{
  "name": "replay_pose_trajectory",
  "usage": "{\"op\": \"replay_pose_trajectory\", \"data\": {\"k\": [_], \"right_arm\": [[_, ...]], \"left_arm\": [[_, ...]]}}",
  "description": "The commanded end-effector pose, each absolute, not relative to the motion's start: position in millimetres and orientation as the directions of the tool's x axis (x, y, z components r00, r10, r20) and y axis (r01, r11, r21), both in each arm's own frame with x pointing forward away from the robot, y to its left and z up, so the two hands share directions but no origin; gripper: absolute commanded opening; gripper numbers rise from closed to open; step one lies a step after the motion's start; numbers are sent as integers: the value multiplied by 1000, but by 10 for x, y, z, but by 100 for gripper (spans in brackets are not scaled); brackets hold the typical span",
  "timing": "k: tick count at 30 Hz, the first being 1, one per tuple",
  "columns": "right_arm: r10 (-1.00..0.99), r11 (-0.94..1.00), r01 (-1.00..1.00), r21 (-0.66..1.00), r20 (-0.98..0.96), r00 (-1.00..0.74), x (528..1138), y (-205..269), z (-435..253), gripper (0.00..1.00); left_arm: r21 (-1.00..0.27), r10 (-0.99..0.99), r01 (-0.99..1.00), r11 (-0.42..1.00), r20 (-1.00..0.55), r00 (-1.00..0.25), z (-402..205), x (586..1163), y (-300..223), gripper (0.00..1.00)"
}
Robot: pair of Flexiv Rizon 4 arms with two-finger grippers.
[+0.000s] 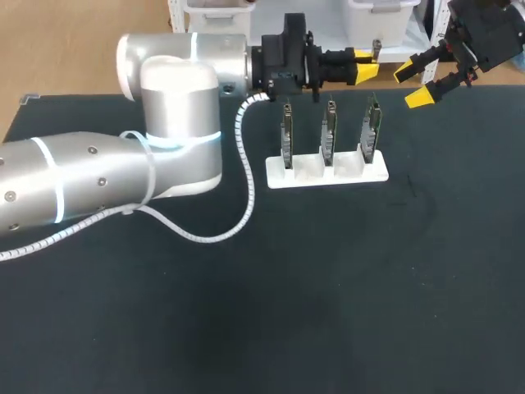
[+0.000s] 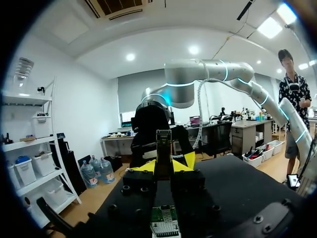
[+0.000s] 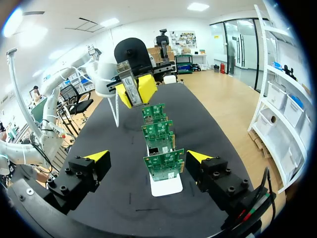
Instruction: Pick up the optical module with the left hand, and insert it into the network port with the right hand.
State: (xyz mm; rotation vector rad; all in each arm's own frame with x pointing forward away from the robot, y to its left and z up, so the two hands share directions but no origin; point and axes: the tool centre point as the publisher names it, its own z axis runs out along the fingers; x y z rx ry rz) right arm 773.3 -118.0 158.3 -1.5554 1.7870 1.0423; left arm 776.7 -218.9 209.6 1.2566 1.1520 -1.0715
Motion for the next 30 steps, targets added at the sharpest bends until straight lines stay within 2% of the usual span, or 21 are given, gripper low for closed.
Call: {"op": "replay_pose_trajectory", "data": {"k": [1,10,30], "right_arm": [[-557,34,-980,196,-811,-182,7718,-1178,1586,100],[-557,34,-980,196,-811,-182,7718,-1178,1586,100],[-557,34,-980,196,-811,-182,7718,-1178,1586,100]], "left_arm": [[143,25,986,90,-990,141,2075,7829,-2267,0],[143,77,990,-10,-987,144,2010,8033,-2277,0],[95,-22,994,-52,-995,94,1977,7961,-2380,0]]}}
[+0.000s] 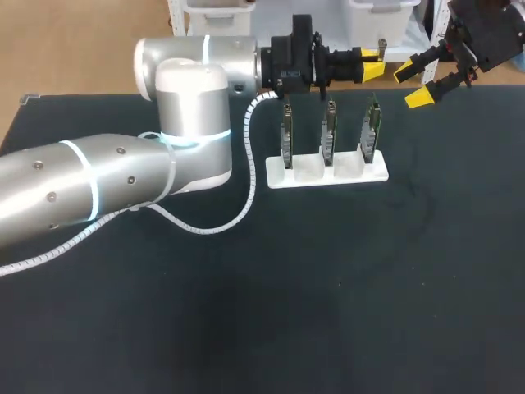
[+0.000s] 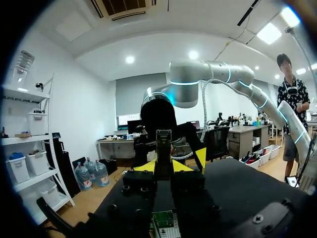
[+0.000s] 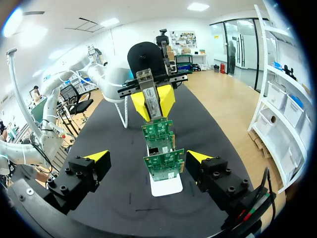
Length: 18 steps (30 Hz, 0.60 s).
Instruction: Pick up the optical module with the left hand, and insert it into the network port with the right hand.
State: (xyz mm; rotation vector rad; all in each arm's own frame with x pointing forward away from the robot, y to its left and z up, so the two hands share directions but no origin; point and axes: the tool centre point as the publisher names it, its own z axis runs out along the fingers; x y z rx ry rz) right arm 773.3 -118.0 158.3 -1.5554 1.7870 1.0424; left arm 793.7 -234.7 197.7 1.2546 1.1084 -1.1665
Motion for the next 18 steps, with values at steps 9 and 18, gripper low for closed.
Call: {"op": "replay_pose_trajectory", "data": {"k": [9,18], "right_arm": [[-557,34,-980,196,-811,-182,7718,-1178,1586,100],[-557,34,-980,196,-811,-182,7718,-1178,1586,100]], "left_arm": [[102,-8,994,-43,-995,102,2018,7875,-2379,0],[104,-3,994,-46,-995,104,2024,7868,-2377,0]]}}
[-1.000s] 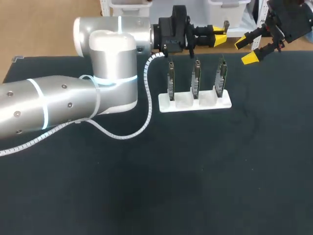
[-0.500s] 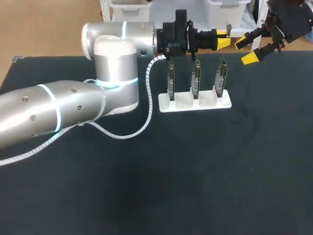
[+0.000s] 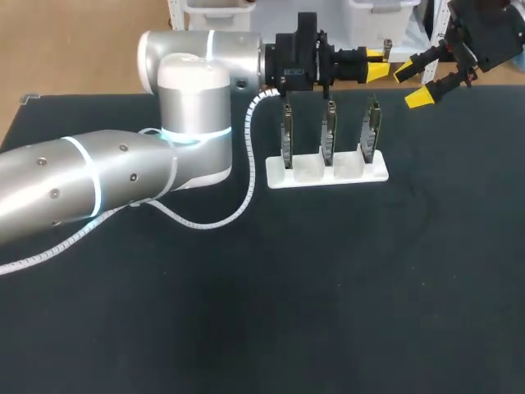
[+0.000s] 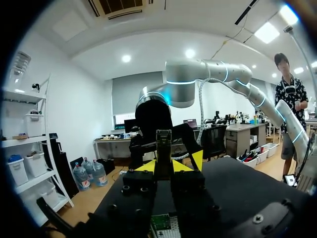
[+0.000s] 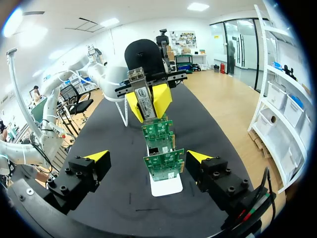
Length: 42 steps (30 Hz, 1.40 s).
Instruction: Pick up the optical module with the left hand, and insert it into the network port with the right hand.
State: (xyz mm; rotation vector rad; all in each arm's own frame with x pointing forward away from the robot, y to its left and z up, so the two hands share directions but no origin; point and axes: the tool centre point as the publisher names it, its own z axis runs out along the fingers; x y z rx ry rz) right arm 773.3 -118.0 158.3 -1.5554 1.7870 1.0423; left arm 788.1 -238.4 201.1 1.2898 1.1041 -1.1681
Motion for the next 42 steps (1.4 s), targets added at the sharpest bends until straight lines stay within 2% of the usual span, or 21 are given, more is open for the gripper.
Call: {"op": "replay_pose_trajectory", "data": {"k": [1,42], "right_arm": [[-557,34,-980,196,-811,-182,7718,-1178,1586,100],[-557,34,-980,196,-811,-182,7718,-1178,1586,100]], "left_arm": [[104,-3,994,-46,-995,104,2024,7868,-2377,0],[-3,48,998,-69,-999,0,1886,7876,-2398,0]]}}
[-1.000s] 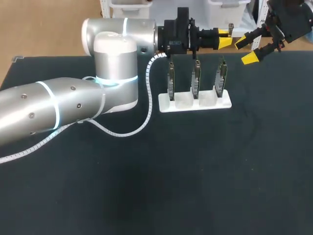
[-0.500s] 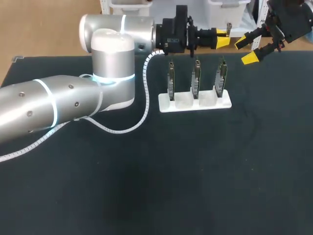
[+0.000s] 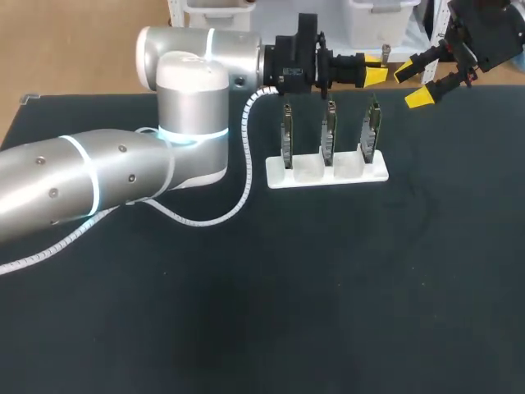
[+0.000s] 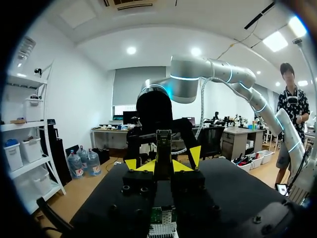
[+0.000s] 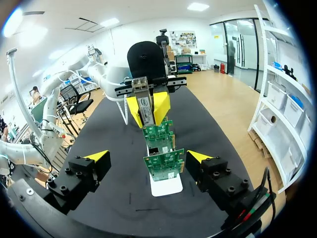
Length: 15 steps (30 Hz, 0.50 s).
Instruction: Pick up the optical module with the left hand, and insert it into the network port with the right hand.
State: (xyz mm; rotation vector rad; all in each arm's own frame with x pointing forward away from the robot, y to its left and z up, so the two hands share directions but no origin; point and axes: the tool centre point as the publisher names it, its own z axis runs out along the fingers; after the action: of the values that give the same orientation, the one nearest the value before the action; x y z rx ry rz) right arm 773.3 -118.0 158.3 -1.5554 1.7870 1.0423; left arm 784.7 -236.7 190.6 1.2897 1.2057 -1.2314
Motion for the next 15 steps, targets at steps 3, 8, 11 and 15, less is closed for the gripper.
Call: {"op": "replay_pose_trajectory", "data": {"k": [3,8,11,15], "right_arm": [[-557,34,-980,196,-811,-182,7718,-1178,1586,100],[-557,34,-980,196,-811,-182,7718,-1178,1586,100],[-557,34,-980,196,-811,-182,7718,-1178,1586,100],[-557,34,-980,196,-811,-182,7718,-1178,1586,100]], "left_arm": [[-13,56,998,-67,-998,-9,1854,7863,-2403,0],[-18,60,998,-64,-998,-14,1837,7827,-2402,0],[-24,62,998,-54,-998,-20,1812,7810,-2381,0],[-26,61,999,-44,-998,-23,1792,7796,-2354,0]]}}
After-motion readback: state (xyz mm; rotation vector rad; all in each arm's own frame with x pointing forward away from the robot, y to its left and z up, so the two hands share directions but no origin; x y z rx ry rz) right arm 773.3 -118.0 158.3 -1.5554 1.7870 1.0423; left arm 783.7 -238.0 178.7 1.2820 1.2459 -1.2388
